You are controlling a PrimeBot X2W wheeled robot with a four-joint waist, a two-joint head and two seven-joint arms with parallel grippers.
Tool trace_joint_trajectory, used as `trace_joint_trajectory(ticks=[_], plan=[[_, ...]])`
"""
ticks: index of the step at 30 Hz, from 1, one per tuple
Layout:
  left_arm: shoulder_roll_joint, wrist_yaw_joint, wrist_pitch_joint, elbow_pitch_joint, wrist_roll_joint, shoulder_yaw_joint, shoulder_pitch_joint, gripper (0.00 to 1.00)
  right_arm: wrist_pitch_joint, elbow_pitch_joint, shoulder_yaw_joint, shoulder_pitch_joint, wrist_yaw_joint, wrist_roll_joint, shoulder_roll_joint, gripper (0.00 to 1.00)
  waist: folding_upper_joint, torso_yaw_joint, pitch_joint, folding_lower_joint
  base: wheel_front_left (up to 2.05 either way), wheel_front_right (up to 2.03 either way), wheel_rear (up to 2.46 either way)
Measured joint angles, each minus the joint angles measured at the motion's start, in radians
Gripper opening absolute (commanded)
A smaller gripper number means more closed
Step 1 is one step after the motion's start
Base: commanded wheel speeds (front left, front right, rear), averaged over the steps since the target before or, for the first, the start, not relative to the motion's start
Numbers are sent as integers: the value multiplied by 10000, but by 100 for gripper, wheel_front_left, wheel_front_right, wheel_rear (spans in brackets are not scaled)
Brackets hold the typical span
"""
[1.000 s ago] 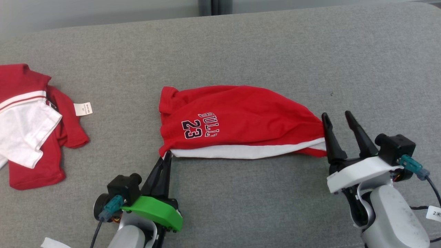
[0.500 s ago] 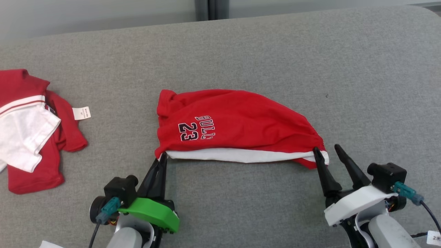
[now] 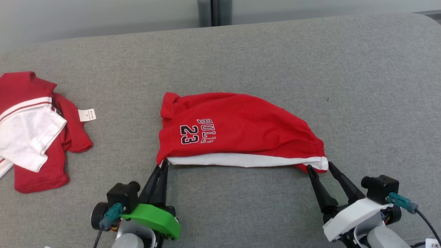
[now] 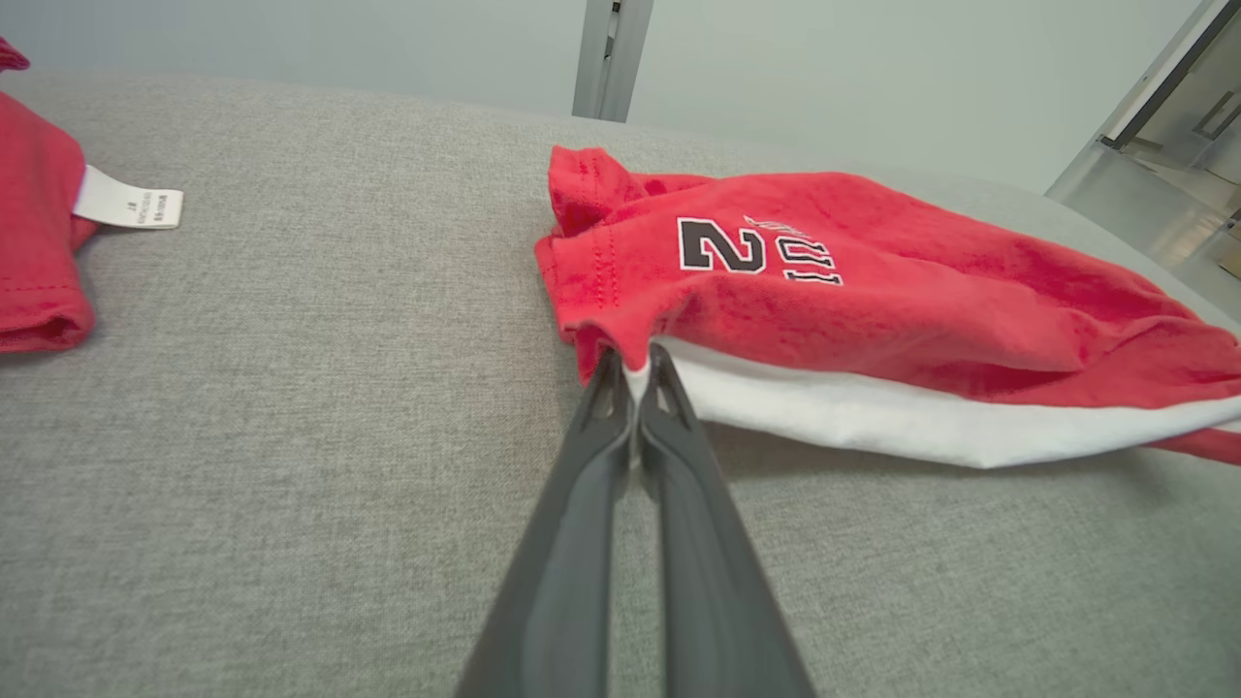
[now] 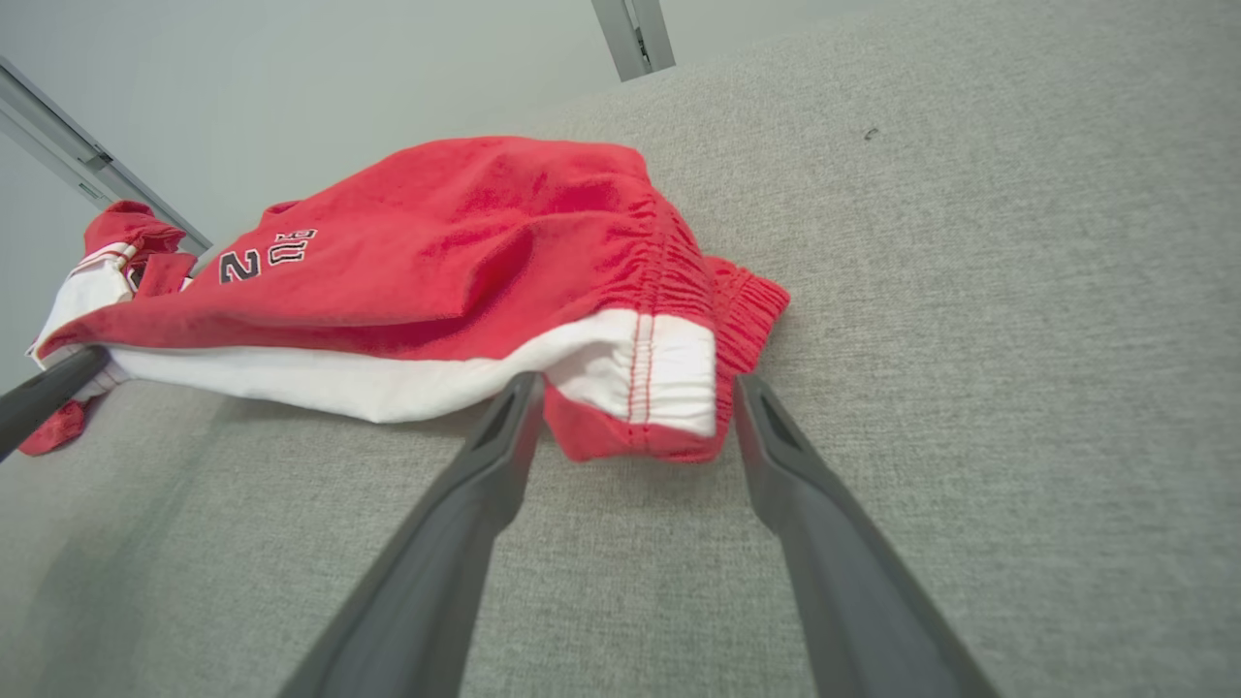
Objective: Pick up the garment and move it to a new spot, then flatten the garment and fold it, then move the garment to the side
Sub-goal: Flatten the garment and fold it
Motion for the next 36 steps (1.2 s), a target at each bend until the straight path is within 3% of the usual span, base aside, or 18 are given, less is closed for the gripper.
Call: trace_joint_trajectory(ticks=[6,9,11,13,21,24,25,26,36], plan=[[-17,0,2,15,19,40,65,0,0,309,403,-333,0,403,-96,100,0,66,-10,0,0,0,0],[-25,0,2,19,35,54,65,0,-2,470,725,-433,0,612,-169,71,0,108,3,0,0,0,0],[-31,0,2,21,36,59,65,0,0,594,911,-435,0,744,-263,67,0,145,10,0,0,0,0],[-38,0,2,17,38,71,65,0,0,627,949,-435,0,792,-332,55,0,173,12,0,0,0,0],[-54,0,2,17,50,142,116,0,0,654,1101,-395,0,895,-431,35,0,171,-16,0,0,0,0],[-56,0,2,44,79,157,119,0,0,610,1093,-371,0,895,-462,20,0,156,-42,0,0,0,0],[-56,0,2,52,84,159,122,0,0,612,1087,-358,0,897,-472,4,0,154,-55,0,0,0,0],[-58,0,0,61,86,159,128,0,0,623,1091,-341,0,897,-481,0,0,152,-72,0,0,0,0],[-65,0,2,94,102,213,215,0,0,458,859,-342,0,623,-424,0,-1,198,-233,0,0,0,0]])
